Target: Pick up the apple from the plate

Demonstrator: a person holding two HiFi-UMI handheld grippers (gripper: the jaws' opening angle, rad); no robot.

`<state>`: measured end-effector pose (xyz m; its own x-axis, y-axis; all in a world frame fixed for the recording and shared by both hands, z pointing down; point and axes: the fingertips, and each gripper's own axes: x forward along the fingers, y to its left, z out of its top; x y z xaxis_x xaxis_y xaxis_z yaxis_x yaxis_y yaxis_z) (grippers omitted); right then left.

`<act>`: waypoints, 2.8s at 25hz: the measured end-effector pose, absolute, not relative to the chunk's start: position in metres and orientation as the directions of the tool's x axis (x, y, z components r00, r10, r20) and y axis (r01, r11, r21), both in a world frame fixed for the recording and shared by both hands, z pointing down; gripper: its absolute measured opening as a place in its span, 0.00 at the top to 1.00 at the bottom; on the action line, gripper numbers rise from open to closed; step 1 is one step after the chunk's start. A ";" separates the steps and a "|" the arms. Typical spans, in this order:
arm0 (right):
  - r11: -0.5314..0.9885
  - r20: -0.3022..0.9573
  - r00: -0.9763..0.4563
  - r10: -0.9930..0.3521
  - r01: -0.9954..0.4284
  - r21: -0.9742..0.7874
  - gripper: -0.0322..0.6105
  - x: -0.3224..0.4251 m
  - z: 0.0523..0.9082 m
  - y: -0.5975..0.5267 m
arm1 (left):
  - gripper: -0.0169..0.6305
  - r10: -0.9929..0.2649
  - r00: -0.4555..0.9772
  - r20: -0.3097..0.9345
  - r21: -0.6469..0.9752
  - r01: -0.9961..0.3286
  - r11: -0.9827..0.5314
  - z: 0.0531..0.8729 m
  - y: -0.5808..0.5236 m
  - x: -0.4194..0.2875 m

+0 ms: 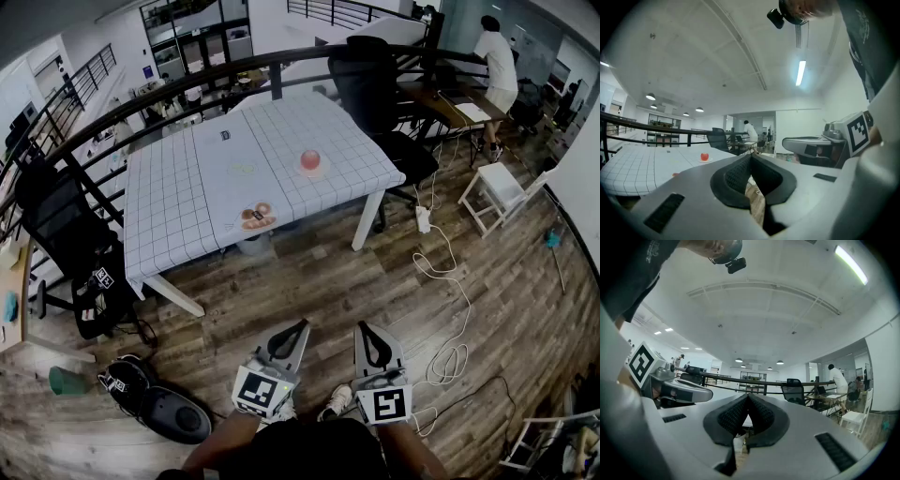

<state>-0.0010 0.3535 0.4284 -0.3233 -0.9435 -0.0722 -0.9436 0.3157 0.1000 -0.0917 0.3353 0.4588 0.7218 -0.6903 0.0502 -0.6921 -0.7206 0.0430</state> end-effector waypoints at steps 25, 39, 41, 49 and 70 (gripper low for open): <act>0.308 -0.121 -0.313 -0.942 -0.950 0.054 0.91 0.097 0.418 0.346 | 0.94 -0.643 0.764 0.062 0.010 -0.644 -0.765 0.450 0.325 0.019; 0.386 -0.124 -0.385 -0.914 -0.922 0.022 0.91 0.098 0.410 0.298 | 0.94 -0.703 0.708 0.067 0.015 -0.706 -0.708 0.440 0.280 0.016; 0.396 -0.116 -0.397 -0.910 -0.918 0.032 0.91 0.093 0.419 0.282 | 0.94 -0.714 0.697 0.061 0.024 -0.716 -0.698 0.449 0.264 0.010; 0.417 -0.066 -0.421 -0.905 -0.906 0.070 0.91 0.059 0.429 0.213 | 0.94 -0.729 0.683 0.045 0.044 -0.730 -0.682 0.453 0.194 -0.023; 0.352 -0.040 -0.357 -0.933 -0.931 0.091 0.91 -0.007 0.427 0.089 | 0.94 -0.734 0.679 -0.006 0.056 -0.732 -0.679 0.448 0.069 -0.112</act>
